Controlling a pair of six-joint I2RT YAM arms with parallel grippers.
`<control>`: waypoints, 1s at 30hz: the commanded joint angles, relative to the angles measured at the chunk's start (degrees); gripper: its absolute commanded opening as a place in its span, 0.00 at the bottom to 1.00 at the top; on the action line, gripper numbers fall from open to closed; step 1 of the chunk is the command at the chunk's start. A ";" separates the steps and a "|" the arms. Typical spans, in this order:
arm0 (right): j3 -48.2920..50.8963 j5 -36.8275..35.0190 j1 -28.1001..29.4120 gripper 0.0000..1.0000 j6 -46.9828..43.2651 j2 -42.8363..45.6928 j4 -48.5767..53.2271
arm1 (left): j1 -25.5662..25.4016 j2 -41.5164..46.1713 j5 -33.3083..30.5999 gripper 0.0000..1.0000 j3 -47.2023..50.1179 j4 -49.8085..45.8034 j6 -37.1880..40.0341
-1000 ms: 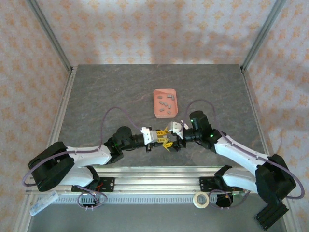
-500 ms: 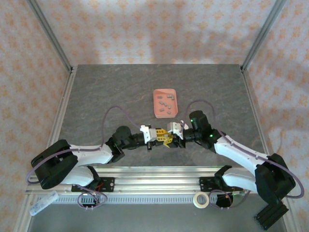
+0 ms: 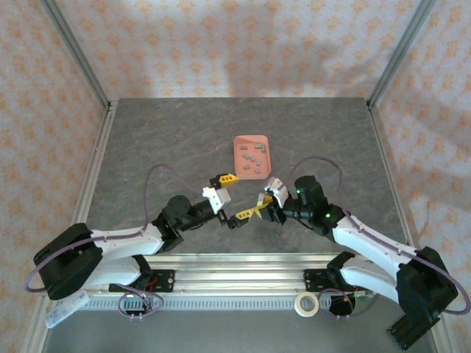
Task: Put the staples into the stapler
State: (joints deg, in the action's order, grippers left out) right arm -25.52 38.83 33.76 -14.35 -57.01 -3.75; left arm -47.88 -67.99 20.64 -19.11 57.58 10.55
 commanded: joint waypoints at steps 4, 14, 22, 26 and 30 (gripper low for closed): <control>-5.02 -27.15 0.16 0.20 22.50 1.90 12.13 | 0.21 3.52 -19.98 1.00 -0.26 -11.11 -0.86; -19.56 -34.38 -5.00 0.18 23.75 -10.21 29.31 | 0.14 2.50 -30.12 1.00 0.82 -13.73 -4.56; -27.01 -37.21 -11.16 0.19 25.40 -21.93 32.48 | 0.07 2.94 -31.60 1.00 1.27 -15.74 -3.99; -28.57 -38.06 -12.85 0.19 24.72 -26.49 31.81 | 0.08 2.99 -31.40 1.00 1.36 -16.25 -4.04; -29.74 -38.35 -13.28 0.19 24.19 -30.15 30.89 | 0.12 3.03 -31.07 1.00 1.40 -16.81 -3.77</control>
State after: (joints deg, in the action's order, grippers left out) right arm -53.06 3.11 20.71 9.87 -85.73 26.59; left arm -47.90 -65.39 -9.34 -18.46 41.78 7.09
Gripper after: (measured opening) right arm 0.245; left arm 0.991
